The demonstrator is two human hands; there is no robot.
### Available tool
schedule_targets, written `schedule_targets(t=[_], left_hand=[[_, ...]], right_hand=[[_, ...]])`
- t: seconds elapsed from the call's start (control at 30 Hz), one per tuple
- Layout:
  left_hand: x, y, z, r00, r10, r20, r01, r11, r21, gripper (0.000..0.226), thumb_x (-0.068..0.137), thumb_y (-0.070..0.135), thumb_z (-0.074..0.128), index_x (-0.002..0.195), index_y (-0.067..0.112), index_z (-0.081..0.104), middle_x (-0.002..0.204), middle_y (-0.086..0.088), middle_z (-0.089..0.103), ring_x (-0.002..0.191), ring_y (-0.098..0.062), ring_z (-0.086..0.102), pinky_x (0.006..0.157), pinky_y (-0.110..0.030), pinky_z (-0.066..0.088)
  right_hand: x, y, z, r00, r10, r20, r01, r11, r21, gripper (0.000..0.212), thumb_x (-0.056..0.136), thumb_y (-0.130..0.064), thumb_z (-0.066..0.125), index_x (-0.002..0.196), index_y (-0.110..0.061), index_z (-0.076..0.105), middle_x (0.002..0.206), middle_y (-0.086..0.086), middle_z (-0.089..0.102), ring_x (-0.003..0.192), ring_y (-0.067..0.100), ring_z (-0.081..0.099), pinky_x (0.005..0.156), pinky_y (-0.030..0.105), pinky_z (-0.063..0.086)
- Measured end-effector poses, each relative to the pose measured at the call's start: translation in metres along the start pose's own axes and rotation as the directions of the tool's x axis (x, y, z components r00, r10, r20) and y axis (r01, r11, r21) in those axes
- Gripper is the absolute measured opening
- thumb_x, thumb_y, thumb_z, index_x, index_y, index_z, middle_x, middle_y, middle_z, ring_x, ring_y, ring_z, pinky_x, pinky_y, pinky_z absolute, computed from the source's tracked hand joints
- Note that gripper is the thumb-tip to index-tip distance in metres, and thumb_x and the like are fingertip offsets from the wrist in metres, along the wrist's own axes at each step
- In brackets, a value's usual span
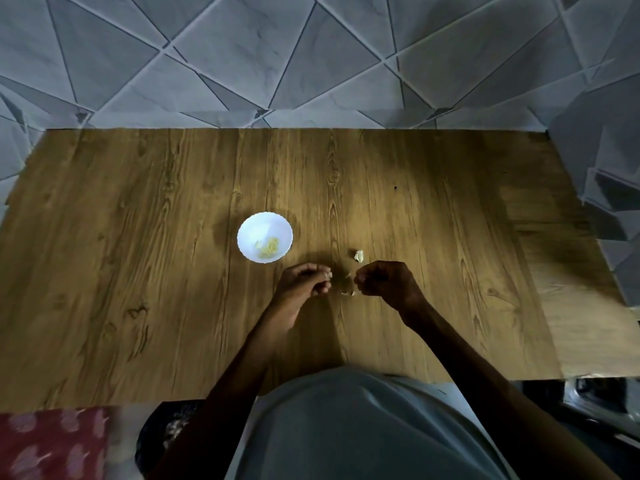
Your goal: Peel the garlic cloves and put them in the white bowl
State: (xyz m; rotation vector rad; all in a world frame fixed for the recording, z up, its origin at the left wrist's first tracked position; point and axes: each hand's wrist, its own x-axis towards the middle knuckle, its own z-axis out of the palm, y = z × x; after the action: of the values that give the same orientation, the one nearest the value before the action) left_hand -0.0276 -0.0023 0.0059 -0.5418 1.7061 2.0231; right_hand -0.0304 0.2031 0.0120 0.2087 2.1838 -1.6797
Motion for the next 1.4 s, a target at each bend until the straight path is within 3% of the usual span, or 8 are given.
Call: schedule_targets(t=[0.23, 0.33, 0.57, 0.83, 1.0, 1.1, 1.27, 1.4], left_hand=[[0.008, -0.006, -0.006, 0.993, -0.116, -0.019, 0.114, 0.992, -0.051, 0.015, 0.090, -0.004, 0.058, 0.099, -0.003, 0.070, 0.075, -0.010, 0.064, 0.065, -0.014, 0.060, 0.063, -0.018, 0.051], [0.007, -0.005, -0.005, 0.988, -0.151, 0.015, 0.152, 0.977, -0.148, 0.017, 0.092, -0.004, 0.056, 0.102, -0.003, 0.069, 0.076, -0.008, 0.066, 0.067, -0.012, 0.062, 0.063, -0.017, 0.052], [0.007, 0.002, -0.004, 0.974, -0.206, 0.097, 0.227, 0.907, -0.354, 0.017, 0.093, -0.003, 0.054, 0.102, -0.004, 0.068, 0.082, -0.008, 0.068, 0.070, -0.011, 0.065, 0.064, -0.018, 0.055], [0.005, 0.003, 0.002, 0.990, -0.121, 0.069, 0.132, 0.973, -0.188, 0.013, 0.092, -0.004, 0.057, 0.093, 0.001, 0.069, 0.081, -0.009, 0.071, 0.072, -0.014, 0.064, 0.065, -0.019, 0.055], [0.005, 0.000, 0.000, 0.992, -0.083, 0.093, 0.092, 0.990, -0.104, 0.012, 0.090, 0.007, 0.065, 0.099, 0.004, 0.072, 0.088, -0.008, 0.074, 0.076, -0.012, 0.067, 0.075, -0.022, 0.055], [0.007, -0.006, 0.000, 0.998, -0.015, 0.068, 0.013, 1.000, 0.028, 0.013, 0.091, 0.008, 0.065, 0.101, 0.005, 0.072, 0.084, -0.007, 0.073, 0.074, -0.011, 0.067, 0.070, -0.019, 0.053], [0.014, -0.012, 0.005, 0.999, 0.024, -0.022, -0.018, 0.971, 0.238, 0.014, 0.093, 0.005, 0.061, 0.103, 0.000, 0.070, 0.082, -0.005, 0.071, 0.068, -0.008, 0.068, 0.063, -0.017, 0.053], [0.019, -0.020, 0.006, 0.989, 0.115, -0.094, -0.055, 0.869, 0.491, 0.017, 0.090, 0.010, 0.065, 0.106, 0.008, 0.072, 0.093, -0.003, 0.073, 0.084, -0.015, 0.069, 0.081, -0.032, 0.058]], right_hand=[[0.010, 0.015, 0.002, 1.000, 0.010, -0.010, -0.011, 0.997, -0.083, 0.011, 0.090, 0.001, 0.064, 0.090, -0.008, 0.071, 0.084, 0.001, 0.072, 0.079, 0.016, 0.072, 0.066, 0.021, 0.058], [0.014, 0.015, 0.007, 0.999, 0.001, 0.037, 0.002, 0.995, -0.098, 0.016, 0.089, 0.002, 0.065, 0.101, -0.008, 0.070, 0.092, 0.005, 0.072, 0.087, 0.019, 0.072, 0.071, 0.025, 0.059], [0.018, 0.011, 0.015, 0.951, 0.032, 0.307, -0.143, 0.928, 0.344, 0.030, 0.098, -0.002, 0.053, 0.127, 0.005, 0.058, 0.120, 0.024, 0.066, 0.111, 0.033, 0.065, 0.087, 0.034, 0.057], [0.018, 0.000, 0.025, 0.965, 0.128, 0.229, -0.218, 0.878, 0.426, 0.022, 0.091, 0.003, 0.060, 0.112, 0.003, 0.066, 0.100, 0.011, 0.073, 0.096, 0.023, 0.071, 0.077, 0.027, 0.057], [0.018, 0.001, 0.022, 0.973, 0.178, 0.145, -0.222, 0.894, 0.388, 0.024, 0.088, 0.000, 0.064, 0.112, 0.002, 0.066, 0.105, 0.018, 0.071, 0.102, 0.031, 0.069, 0.090, 0.039, 0.056], [0.015, 0.000, 0.023, 0.978, 0.180, 0.108, -0.208, 0.899, 0.386, 0.023, 0.088, 0.000, 0.065, 0.110, 0.005, 0.065, 0.102, 0.020, 0.071, 0.097, 0.030, 0.070, 0.086, 0.038, 0.058], [0.015, -0.002, 0.029, 0.984, 0.176, 0.027, -0.177, 0.947, 0.268, 0.014, 0.087, 0.001, 0.067, 0.101, 0.003, 0.068, 0.095, 0.016, 0.073, 0.089, 0.024, 0.072, 0.072, 0.029, 0.059], [0.013, -0.003, 0.037, 0.990, 0.087, -0.113, -0.081, 0.995, 0.056, 0.006, 0.084, 0.001, 0.071, 0.087, -0.004, 0.072, 0.080, 0.007, 0.073, 0.075, 0.016, 0.072, 0.065, 0.026, 0.058]])
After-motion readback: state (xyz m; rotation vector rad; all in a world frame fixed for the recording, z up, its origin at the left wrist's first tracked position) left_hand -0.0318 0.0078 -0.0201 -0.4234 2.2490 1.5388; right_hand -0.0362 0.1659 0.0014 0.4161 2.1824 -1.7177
